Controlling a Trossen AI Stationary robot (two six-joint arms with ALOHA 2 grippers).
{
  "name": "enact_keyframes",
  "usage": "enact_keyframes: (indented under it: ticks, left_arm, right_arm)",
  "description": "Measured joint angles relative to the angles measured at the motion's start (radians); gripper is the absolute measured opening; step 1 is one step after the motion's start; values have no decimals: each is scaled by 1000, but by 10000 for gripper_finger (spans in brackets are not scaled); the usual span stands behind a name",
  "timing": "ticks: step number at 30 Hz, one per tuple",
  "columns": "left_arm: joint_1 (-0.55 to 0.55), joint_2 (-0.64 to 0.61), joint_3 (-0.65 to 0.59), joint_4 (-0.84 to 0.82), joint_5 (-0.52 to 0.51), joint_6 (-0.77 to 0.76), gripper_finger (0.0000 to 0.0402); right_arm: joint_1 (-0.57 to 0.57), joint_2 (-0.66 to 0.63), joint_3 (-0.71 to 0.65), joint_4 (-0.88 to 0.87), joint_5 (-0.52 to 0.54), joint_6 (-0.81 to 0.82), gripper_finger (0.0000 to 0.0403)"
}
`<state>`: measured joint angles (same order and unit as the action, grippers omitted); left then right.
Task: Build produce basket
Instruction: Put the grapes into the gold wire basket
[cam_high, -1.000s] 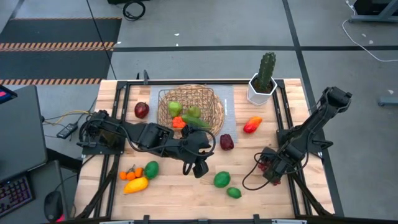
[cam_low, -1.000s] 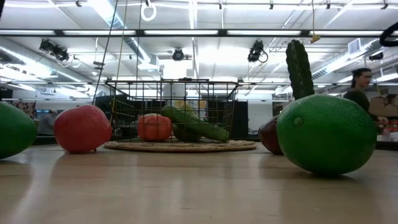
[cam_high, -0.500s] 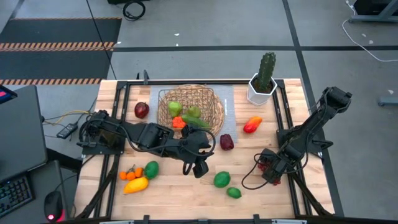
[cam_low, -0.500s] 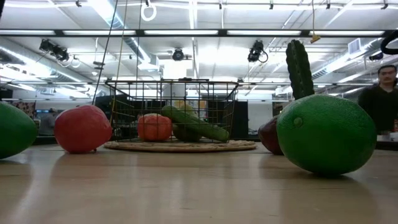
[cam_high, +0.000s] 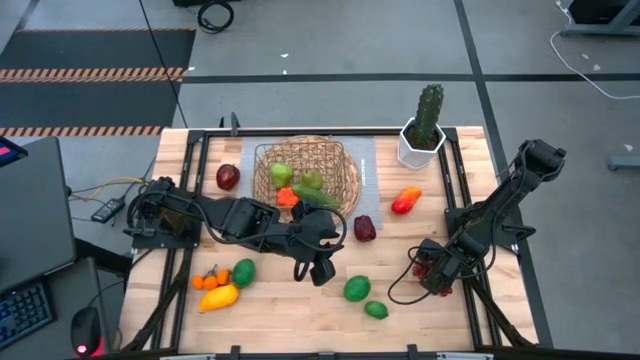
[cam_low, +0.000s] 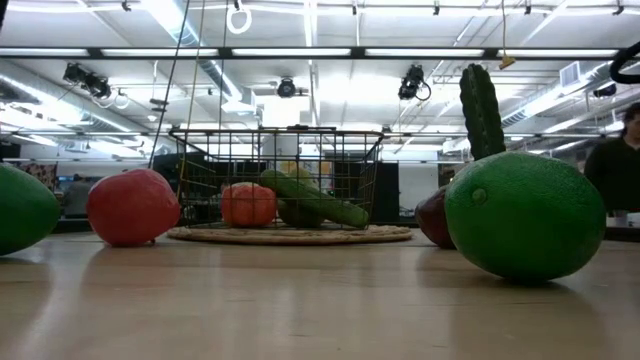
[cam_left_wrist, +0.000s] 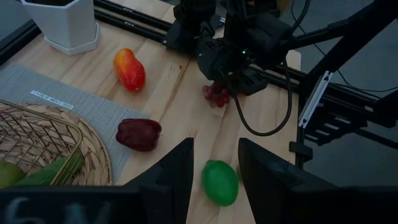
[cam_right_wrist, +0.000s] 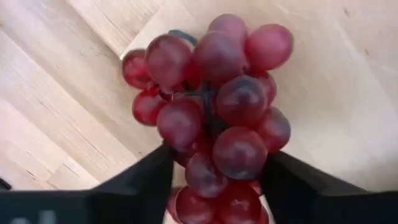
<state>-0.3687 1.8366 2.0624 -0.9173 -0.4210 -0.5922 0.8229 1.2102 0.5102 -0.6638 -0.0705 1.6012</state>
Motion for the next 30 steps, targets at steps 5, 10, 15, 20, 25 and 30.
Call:
enact_keyframes:
  ticks: [5, 10, 15, 20, 25, 30]
  left_arm:
    - [0, 0, 0, 0, 0, -1, 131]
    - [0, 0, 0, 0, 0, -5, 130]
    - [0, 0, 0, 0, 0, -6, 130]
    - [0, 0, 0, 0, 0, -6, 130]
    - [0, 0, 0, 2, 0, -7, 130]
    - [0, 0, 0, 45, 3, -7, 130]
  right_arm:
    - [0, -1, 1, 7, 4, -4, 129]
    - [0, -1, 1, 36, 3, -5, 82]
    - [0, 0, 27, 53, -9, -19, 80]
    - [-26, -13, 92, 51, 3, -65, 80]
    - [-90, -21, 175, 44, 62, -139, 79]
    - [-191, -21, 282, 29, 119, -285, 78]
